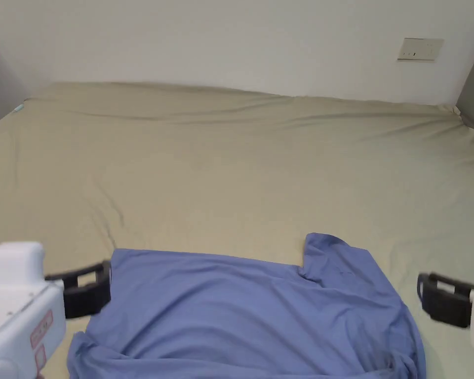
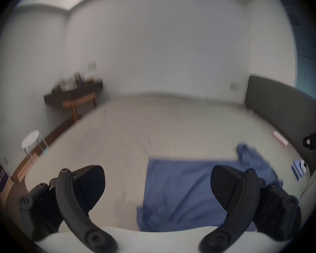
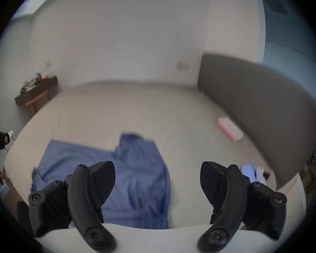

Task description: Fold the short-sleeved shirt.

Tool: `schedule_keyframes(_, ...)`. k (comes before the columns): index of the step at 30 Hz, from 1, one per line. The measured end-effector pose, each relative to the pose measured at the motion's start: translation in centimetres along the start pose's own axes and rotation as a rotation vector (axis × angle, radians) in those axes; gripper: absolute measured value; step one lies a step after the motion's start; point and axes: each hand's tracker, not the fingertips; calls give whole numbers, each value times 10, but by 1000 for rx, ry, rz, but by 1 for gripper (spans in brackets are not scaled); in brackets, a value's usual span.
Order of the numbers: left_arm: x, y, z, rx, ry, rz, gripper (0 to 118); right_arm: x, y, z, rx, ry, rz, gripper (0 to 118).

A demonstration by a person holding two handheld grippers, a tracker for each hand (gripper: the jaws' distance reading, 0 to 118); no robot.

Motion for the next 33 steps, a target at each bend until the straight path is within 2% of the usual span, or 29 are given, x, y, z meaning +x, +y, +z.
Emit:
schedule_keyframes(4, 28, 50, 30, 212, 27, -40, 114, -32, 38, 42, 247, -10, 83, 101)
schedule_keyframes(6, 42, 64, 40, 263, 33, -55, 114, -49, 45, 55, 321, -27, 123, 100)
schedule_keyframes(8, 54, 69, 44, 294, 17, -68, 108, -63, 48, 60, 359, -26, 151, 94)
schedule_keyframes(9, 60, 71, 46, 298, 3, -72, 100, -69, 49, 62, 363, -17, 164, 88)
schedule_keyframes(12, 77, 69, 46, 321, 7, -101, 56, -84, 46, 62, 386, 5, 185, 32)
schedule_keyframes(13, 80, 66, 47, 344, 7, -102, 37, -87, 44, 60, 386, 22, 201, 15)
schedule_keyframes(15, 86, 64, 43, 325, -10, -131, 15, -96, 40, 54, 358, 33, 224, 12)
schedule_keyframes(16, 90, 61, 39, 320, -12, -139, 9, -97, 37, 48, 341, 44, 236, 3)
schedule_keyframes(17, 93, 58, 36, 311, -17, -150, 5, -99, 34, 45, 337, 50, 234, 2)
schedule_keyframes(19, 98, 54, 28, 285, -17, -179, 0, -101, 28, 38, 328, 44, 230, 2)
schedule_keyframes(25, 97, 44, -2, 206, -34, -188, 0, -93, 20, 16, 270, 49, 215, 2)
schedule_keyframes(29, 86, 17, -52, 13, -81, -191, 0, -78, 13, -2, 218, 50, 182, 2)
schedule_keyframes(33, 62, -29, -127, -190, -15, -230, 0, -58, -1, -23, 152, 33, 160, 2)
